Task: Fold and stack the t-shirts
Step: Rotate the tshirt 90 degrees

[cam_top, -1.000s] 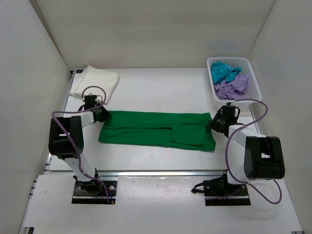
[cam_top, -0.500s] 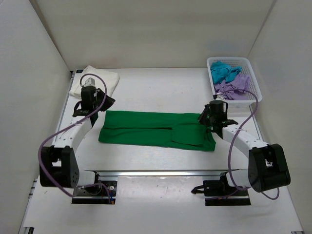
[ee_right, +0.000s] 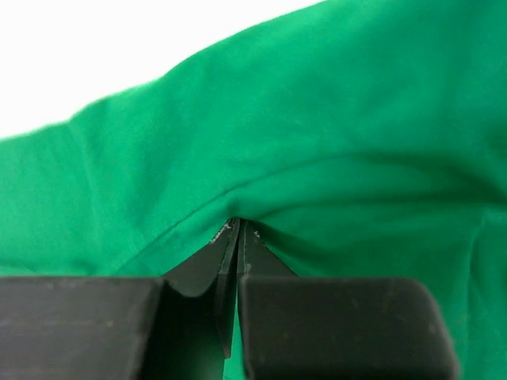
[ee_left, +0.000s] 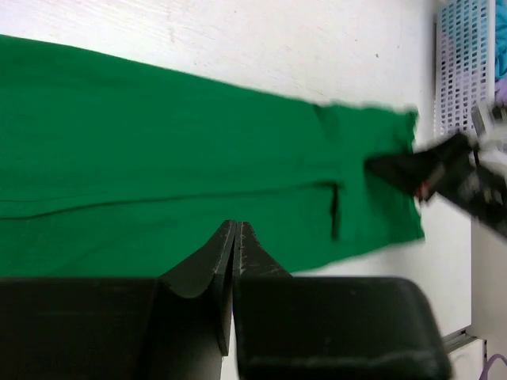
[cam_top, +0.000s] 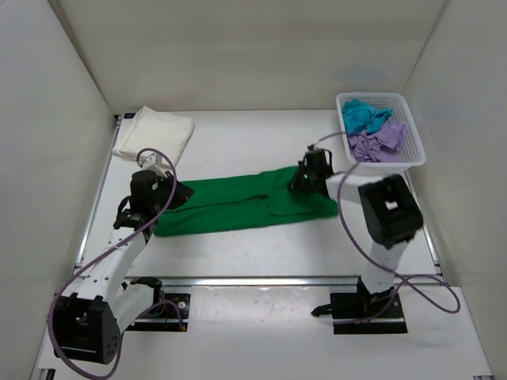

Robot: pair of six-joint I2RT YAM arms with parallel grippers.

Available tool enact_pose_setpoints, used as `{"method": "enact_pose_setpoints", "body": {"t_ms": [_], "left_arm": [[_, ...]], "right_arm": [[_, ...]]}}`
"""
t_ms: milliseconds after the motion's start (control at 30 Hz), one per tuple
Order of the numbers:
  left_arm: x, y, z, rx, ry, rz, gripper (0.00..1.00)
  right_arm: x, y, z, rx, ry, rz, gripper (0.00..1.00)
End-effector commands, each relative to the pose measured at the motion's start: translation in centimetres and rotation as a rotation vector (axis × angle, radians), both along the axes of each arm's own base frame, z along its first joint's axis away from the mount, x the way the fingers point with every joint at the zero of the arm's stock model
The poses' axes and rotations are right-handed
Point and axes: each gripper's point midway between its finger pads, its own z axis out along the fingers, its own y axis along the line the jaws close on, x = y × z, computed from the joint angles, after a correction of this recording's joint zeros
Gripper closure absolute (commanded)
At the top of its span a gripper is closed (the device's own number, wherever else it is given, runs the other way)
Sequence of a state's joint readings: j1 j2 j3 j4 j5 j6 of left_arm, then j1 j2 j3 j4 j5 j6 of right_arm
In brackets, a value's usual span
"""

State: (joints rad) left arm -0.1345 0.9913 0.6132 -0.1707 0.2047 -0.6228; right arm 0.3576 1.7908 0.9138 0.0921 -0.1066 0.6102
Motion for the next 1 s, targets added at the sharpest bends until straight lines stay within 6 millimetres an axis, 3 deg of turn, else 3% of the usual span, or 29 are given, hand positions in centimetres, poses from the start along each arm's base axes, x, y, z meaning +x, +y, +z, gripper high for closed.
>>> {"method": "enact_pose_setpoints", "body": {"t_ms": [0, 33, 67, 100, 167, 200, 233, 267, 333, 367, 433, 467, 533, 567, 633, 667, 700, 733, 767, 800, 833, 967], "left_arm": [[-1.1, 0.5, 1.4, 0.028, -0.046, -0.031, 0.88], [-1.3, 0.7, 1.4, 0.037, -0.04, -0.025, 0.87], [-1.3, 0.9, 1.7, 0.068, -0.049, -0.028, 0.87], [-1.3, 1.4, 2.1, 0.086, -0.043, -0.017, 0.86], [-1.2, 2.0, 2.7, 0.105, -0.045, -0.012, 0.86], [-1.1, 2.3, 3.1, 0.103, -0.049, -0.011, 0.86], [-1.0, 2.2, 2.8, 0.111, -0.042, -0.023, 0.85], [-0.8, 2.0, 3.6, 0.101, -0.058, -0.025, 0.86], [-0.4, 1.1, 3.7, 0.09, -0.058, -0.051, 0.85], [-0.2, 0.8, 3.7, 0.083, -0.056, -0.061, 0.85], [0.1, -0.3, 4.3, 0.043, -0.067, -0.095, 0.85], [0.2, -0.5, 4.5, 0.04, -0.069, -0.102, 0.85], [0.2, -1.3, 5.2, 0.039, -0.074, -0.136, 0.84], [0.0, -1.6, 5.1, 0.04, -0.065, -0.161, 0.85], [-0.2, -2.3, 6.1, 0.049, -0.064, -0.202, 0.83], [-0.5, -2.7, 6.5, 0.044, -0.059, -0.238, 0.82], [-0.9, -2.8, 6.4, 0.049, -0.043, -0.253, 0.83], [-1.0, -2.6, 7.2, 0.054, -0.062, -0.256, 0.82], [-1.2, -2.3, 7.7, 0.065, -0.073, -0.249, 0.82], [-1.5, -2.1, 7.7, 0.071, -0.069, -0.243, 0.83], [-1.6, -1.6, 8.1, 0.075, -0.085, -0.224, 0.82], [-2.6, -0.7, 7.5, 0.077, -0.072, -0.205, 0.82]], "right_arm": [[7.7, 4.1, 1.5, 0.094, -0.068, 0.074, 0.98], [8.9, 4.7, 1.5, 0.09, -0.06, 0.092, 0.96], [12.1, 6.7, 3.2, 0.12, -0.11, 0.131, 0.93], [14.0, 7.9, 4.9, 0.128, -0.123, 0.173, 0.91], [14.8, 8.9, 7.5, 0.096, -0.176, 0.194, 0.89], [14.6, 8.8, 10.3, 0.047, -0.252, 0.185, 0.82], [13.4, 9.0, 13.2, 0.024, -0.327, 0.205, 0.78], [13.0, 8.5, 13.8, -0.007, -0.352, 0.183, 0.73], [9.1, 7.8, 17.6, -0.036, -0.445, 0.206, 0.67], [8.4, 7.2, 18.6, -0.036, -0.475, 0.194, 0.65], [4.2, 6.3, 21.0, -0.012, -0.548, 0.201, 0.58], [3.2, 6.1, 21.6, -0.006, -0.574, 0.201, 0.58], [-0.9, 5.8, 20.6, 0.028, -0.575, 0.23, 0.45], [-2.5, 6.7, 22.7, 0.125, -0.638, 0.254, 0.41], [-7.4, 8.5, 19.8, 0.328, -0.609, 0.402, 0.38], [-9.6, 9.1, 17.4, 0.378, -0.536, 0.445, 0.39], [-11.0, 10.7, 16.6, 0.381, -0.522, 0.489, 0.39], [-10.8, 10.8, 15.2, 0.33, -0.508, 0.446, 0.41], [-12.3, 12.4, 13.8, 0.29, -0.481, 0.485, 0.43], [-11.9, 12.5, 13.0, 0.243, -0.486, 0.457, 0.43], [-12.1, 13.9, 11.7, 0.222, -0.462, 0.459, 0.44], [-12.0, 17.9, 8.3, 0.25, -0.362, 0.421, 0.45]]}}
